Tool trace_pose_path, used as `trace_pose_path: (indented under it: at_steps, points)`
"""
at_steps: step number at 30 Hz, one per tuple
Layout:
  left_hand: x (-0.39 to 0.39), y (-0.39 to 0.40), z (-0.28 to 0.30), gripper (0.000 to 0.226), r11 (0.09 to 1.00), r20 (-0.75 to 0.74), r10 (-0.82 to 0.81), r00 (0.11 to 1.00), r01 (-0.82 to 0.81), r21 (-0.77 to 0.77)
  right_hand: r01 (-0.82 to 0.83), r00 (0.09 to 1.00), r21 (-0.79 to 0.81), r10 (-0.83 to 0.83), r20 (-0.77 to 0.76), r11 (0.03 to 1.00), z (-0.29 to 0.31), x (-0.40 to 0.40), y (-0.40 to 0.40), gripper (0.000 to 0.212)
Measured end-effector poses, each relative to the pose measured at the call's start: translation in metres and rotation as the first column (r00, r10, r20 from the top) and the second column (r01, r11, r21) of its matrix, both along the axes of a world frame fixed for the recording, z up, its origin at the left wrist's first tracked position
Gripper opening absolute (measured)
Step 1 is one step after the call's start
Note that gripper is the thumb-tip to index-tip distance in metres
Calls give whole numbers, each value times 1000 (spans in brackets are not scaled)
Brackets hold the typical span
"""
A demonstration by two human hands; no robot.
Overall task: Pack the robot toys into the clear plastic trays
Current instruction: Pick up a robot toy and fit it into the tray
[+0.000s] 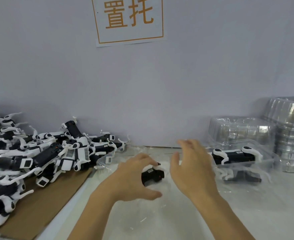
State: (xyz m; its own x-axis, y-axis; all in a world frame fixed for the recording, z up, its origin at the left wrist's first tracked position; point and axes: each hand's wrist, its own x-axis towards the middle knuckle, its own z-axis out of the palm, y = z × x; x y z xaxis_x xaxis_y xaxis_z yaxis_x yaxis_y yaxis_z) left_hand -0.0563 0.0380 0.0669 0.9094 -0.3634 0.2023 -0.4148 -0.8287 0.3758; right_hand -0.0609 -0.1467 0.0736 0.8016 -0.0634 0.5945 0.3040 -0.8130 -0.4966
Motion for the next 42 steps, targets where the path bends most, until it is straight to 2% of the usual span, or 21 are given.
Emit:
trace_pose_path:
  at_steps: [1,2,4,5,6,9,12,14,16,18,20,23,26,32,35,37,39,42]
  points:
    - [0,-1,-2,71,999,-31,-2,1000,3,38,-150,988,-25,149,-25,988,-1,-1,2,35]
    - [0,-3,-3,64,999,-46,-8,999,10,49,-289,951,-29,284,-122,957,-4,-2,5,35]
    - [0,-4,-4,54,999,-38,-4,999,5,46,-432,842,-6,401,-360,902,-16,-3,11,32]
    - [1,0,-3,55,999,-47,16,999,-15,35,-425,826,-52,364,-431,904,-22,-3,12,31]
    - [3,5,-1,57,999,-61,53,997,-53,2,-383,848,-143,286,-445,913,-27,-2,12,30]
    - [4,22,6,50,982,-56,137,989,-143,-122,-152,929,-373,3,-370,915,-24,1,3,23]
    - [2,30,7,37,975,-29,142,989,-145,-167,-6,914,-474,-187,-359,880,-15,1,-9,10]
    - [6,32,4,29,964,-1,189,982,-185,-192,23,931,-494,-199,-306,869,-14,1,-10,12]
    - [13,33,-1,21,945,73,241,968,-216,-245,-101,967,-428,-13,-255,898,-20,2,2,21]
    - [19,32,-7,24,922,175,296,939,-233,-308,-352,920,-347,254,-297,869,-31,-4,23,40]
    - [24,36,-17,40,912,205,371,906,-313,-266,-449,878,-369,326,-350,814,-44,-8,39,46]
    - [29,46,-41,56,879,103,477,873,-473,-64,-353,924,-447,232,-303,822,-54,-2,37,38]
    - [33,53,-60,55,866,45,500,865,-501,10,-290,937,-373,181,-299,881,-48,7,21,27]
    - [38,55,-64,48,851,99,525,845,-525,-33,-171,920,-263,58,-388,950,-38,21,-27,20]
    - [36,56,-64,43,840,124,543,830,-538,-76,-108,872,-168,12,-490,980,-28,22,-63,31]
    - [35,56,-63,39,832,141,555,820,-546,-101,-21,846,-104,-38,-532,994,-19,18,-83,40]
    - [34,57,-62,37,828,155,561,813,-550,-110,86,826,-107,-131,-548,990,-14,17,-104,43]
    - [34,57,-61,37,826,173,563,808,-552,-114,297,777,-111,-307,-549,948,-14,19,-137,26]
